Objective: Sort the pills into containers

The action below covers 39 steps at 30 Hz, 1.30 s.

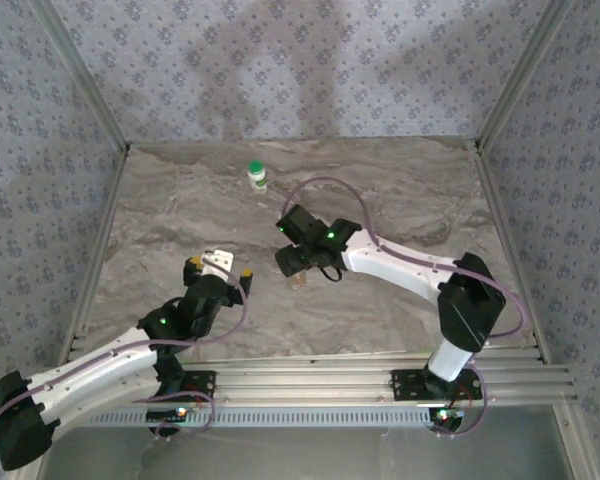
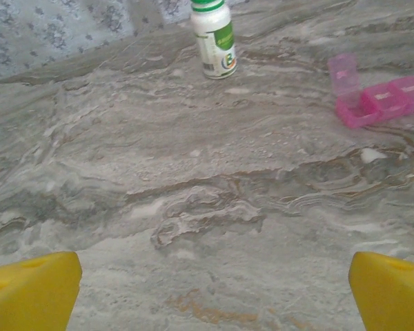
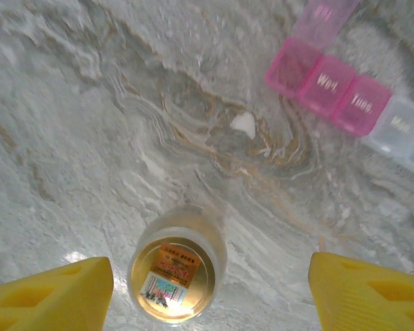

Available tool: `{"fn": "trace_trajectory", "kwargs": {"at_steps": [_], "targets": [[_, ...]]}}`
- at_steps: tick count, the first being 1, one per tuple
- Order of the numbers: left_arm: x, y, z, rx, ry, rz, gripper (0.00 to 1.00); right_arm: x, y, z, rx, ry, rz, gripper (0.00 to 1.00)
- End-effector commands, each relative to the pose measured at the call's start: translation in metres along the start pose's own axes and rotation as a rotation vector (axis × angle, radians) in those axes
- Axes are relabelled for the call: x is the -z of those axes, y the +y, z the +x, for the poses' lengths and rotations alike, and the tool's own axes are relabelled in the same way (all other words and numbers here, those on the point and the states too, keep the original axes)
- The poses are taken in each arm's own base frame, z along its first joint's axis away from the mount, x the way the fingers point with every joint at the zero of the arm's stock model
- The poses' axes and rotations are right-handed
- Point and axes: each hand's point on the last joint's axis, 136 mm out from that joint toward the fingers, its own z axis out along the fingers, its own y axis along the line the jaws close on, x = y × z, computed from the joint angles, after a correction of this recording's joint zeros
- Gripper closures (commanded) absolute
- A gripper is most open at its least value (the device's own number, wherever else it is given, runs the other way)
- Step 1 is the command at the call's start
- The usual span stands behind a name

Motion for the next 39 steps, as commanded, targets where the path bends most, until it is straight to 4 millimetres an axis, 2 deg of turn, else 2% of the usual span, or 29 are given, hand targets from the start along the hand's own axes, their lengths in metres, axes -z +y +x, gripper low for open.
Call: {"fn": "trace_trajectory", "kwargs": {"at_steps": [1, 7, 14, 32, 39], "targets": [[0.004, 0.013, -0.015, 0.04, -0.025, -0.062, 0.01, -0.003, 0.004, 0.004, 0.023, 0.045, -0.002, 0.24], [0.006, 0.019, -0.014, 0.049, -0.029, -0.086, 0.01, -0.011, 0.009, 0.015, 0.021, 0.071, -0.026, 0.29], [0.004, 0.018, -0.012, 0.04, -0.021, -0.091, 0.01, -0.013, 0.014, 0.012, 0.015, 0.056, -0.048, 0.32], [0.004, 0.016, -0.012, 0.038, -0.015, -0.08, 0.01, -0.033, 0.015, 0.026, 0.006, 0.106, -0.043, 0.43], [0.003, 0.013, -0.012, 0.034, -0.01, -0.073, 0.01, -0.035, 0.015, 0.032, 0.002, 0.133, -0.041, 0.55]]}}
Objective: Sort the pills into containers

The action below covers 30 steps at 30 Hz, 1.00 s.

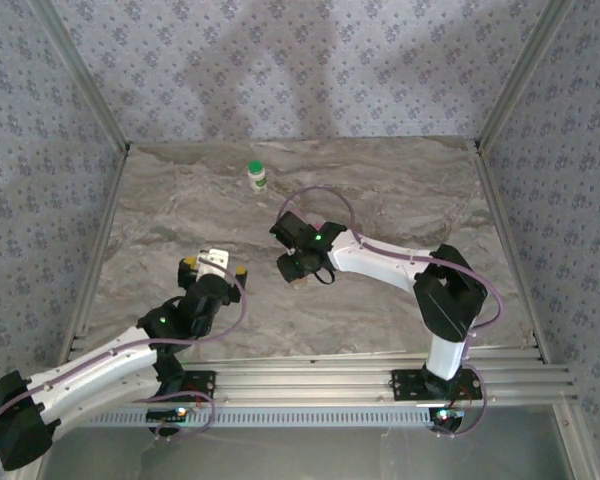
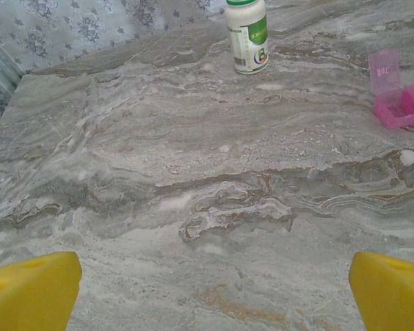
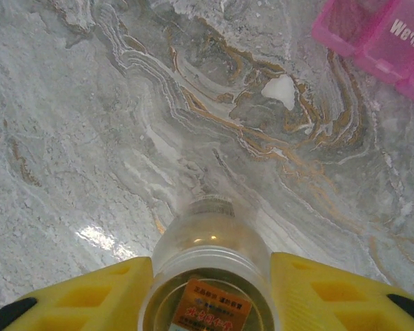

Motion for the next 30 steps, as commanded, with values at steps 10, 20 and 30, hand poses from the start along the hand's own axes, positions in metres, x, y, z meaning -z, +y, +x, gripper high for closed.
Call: {"fn": "trace_trajectory", "kwargs": {"at_steps": [10, 20, 30], "targets": [[0.001, -0.014, -0.016, 0.031, -0.023, 0.073, 0.01, 0.012, -0.004, 0.007, -0.052, 0.006, -0.047, 0.77], [-0.003, -0.033, -0.028, 0.161, -0.1, 0.163, 0.01, 0.055, -0.043, 0.014, -0.133, -0.081, -0.035, 0.93], [-0.028, -0.084, -0.059, 0.186, -0.082, 0.287, 0.01, 0.099, -0.084, 0.036, -0.207, -0.152, -0.012, 1.0]]}}
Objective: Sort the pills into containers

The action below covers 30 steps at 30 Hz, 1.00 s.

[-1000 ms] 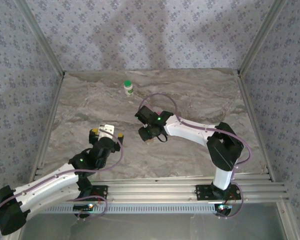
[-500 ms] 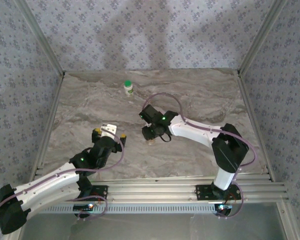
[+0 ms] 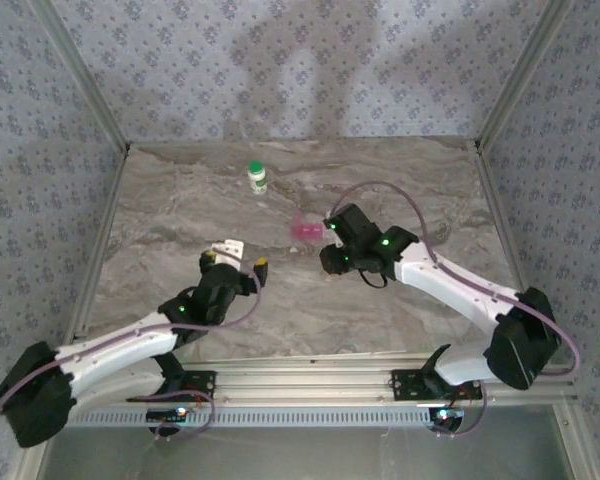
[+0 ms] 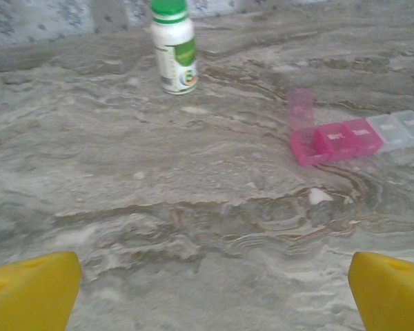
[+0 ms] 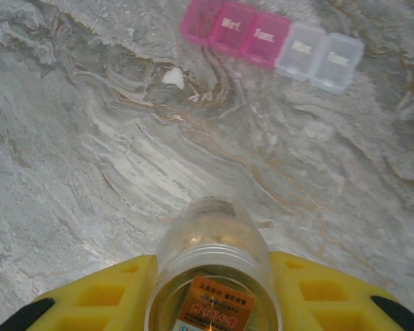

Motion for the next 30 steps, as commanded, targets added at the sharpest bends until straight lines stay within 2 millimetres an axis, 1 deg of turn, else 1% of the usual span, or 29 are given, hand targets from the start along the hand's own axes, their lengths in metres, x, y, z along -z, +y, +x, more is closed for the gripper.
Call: {"fn": "trace_trajectory", "kwargs": {"at_steps": [1, 3, 6, 10, 15, 18, 21, 25, 30], "targets": [[-0.012, -0.041, -0.037, 0.029, -0.051, 0.145, 0.01, 0.019, -0.013, 0.003, -0.029, -0.019, 0.005, 1.0], [-0.023, -0.063, -0.041, -0.014, -0.024, 0.209, 0.01, 0.029, -0.02, 0.004, -0.048, -0.042, 0.003, 1.0], [-0.035, -0.086, -0.053, -0.047, -0.035, 0.269, 0.01, 0.041, -0.029, 0.009, -0.074, -0.068, -0.003, 1.0], [-0.044, -0.111, -0.072, -0.075, -0.053, 0.337, 0.01, 0.056, -0.043, 0.019, -0.107, -0.094, 0.006, 1.0], [-0.054, -0.153, -0.074, -0.138, -0.04, 0.501, 0.01, 0.071, -0.058, 0.025, -0.162, -0.133, 0.007, 1.0], [-0.049, -0.174, -0.069, -0.19, -0.097, 0.619, 0.03, 0.078, -0.063, 0.025, -0.197, -0.156, -0.008, 1.0], [-0.042, -0.183, -0.066, -0.238, -0.171, 0.685, 0.03, 0.082, -0.059, 0.021, -0.214, -0.163, -0.06, 1.0], [-0.037, -0.195, -0.062, -0.271, -0.159, 0.75, 0.04, 0.084, -0.053, 0.019, -0.218, -0.16, -0.094, 1.0], [-0.034, -0.201, -0.052, -0.318, -0.168, 0.778, 0.04, 0.086, -0.052, 0.016, -0.219, -0.168, -0.099, 1.0]]}}
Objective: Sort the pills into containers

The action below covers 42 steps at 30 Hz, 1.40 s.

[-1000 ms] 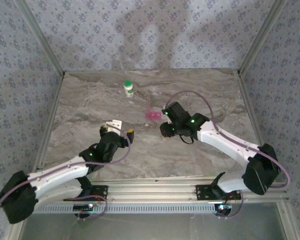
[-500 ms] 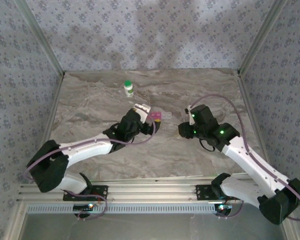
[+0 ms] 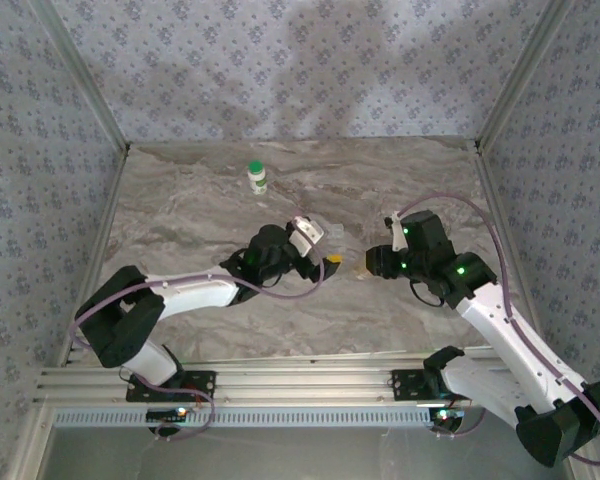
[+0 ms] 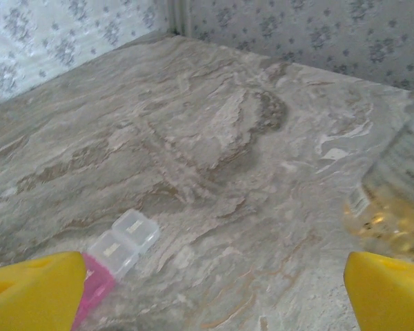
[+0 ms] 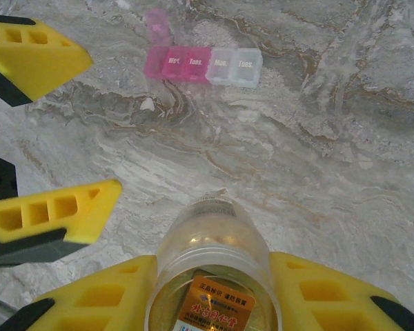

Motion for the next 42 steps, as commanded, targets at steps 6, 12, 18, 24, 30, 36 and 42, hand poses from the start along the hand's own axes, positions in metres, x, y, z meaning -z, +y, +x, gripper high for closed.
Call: {"fn": "trace_trajectory", "kwargs": {"at_steps": [6, 12, 18, 24, 30, 36, 42], "targets": [[0.0, -0.029, 0.001, -0.102, -0.056, 0.149, 0.04, 0.008, 0.013, -0.005, -0.019, -0.012, -0.069, 1.0], [0.004, -0.049, 0.006, -0.114, -0.071, 0.266, 0.04, 0.011, 0.026, -0.015, -0.033, -0.044, -0.135, 1.0], [0.01, -0.069, 0.01, -0.17, -0.081, 0.335, 0.04, 0.016, 0.041, -0.023, -0.042, -0.067, -0.214, 1.0], [0.017, -0.089, 0.008, -0.18, -0.08, 0.415, 0.09, 0.015, 0.054, -0.025, -0.044, -0.084, -0.302, 1.0], [0.02, -0.096, 0.004, -0.162, -0.093, 0.456, 0.19, 0.012, 0.06, -0.023, -0.063, -0.071, -0.343, 1.0], [0.02, -0.1, 0.003, -0.185, -0.089, 0.465, 0.25, 0.013, 0.065, -0.022, -0.071, -0.062, -0.377, 1.0], [0.019, -0.101, 0.0, -0.202, -0.086, 0.455, 0.33, 0.014, 0.069, -0.02, -0.074, -0.049, -0.4, 1.0]]}}
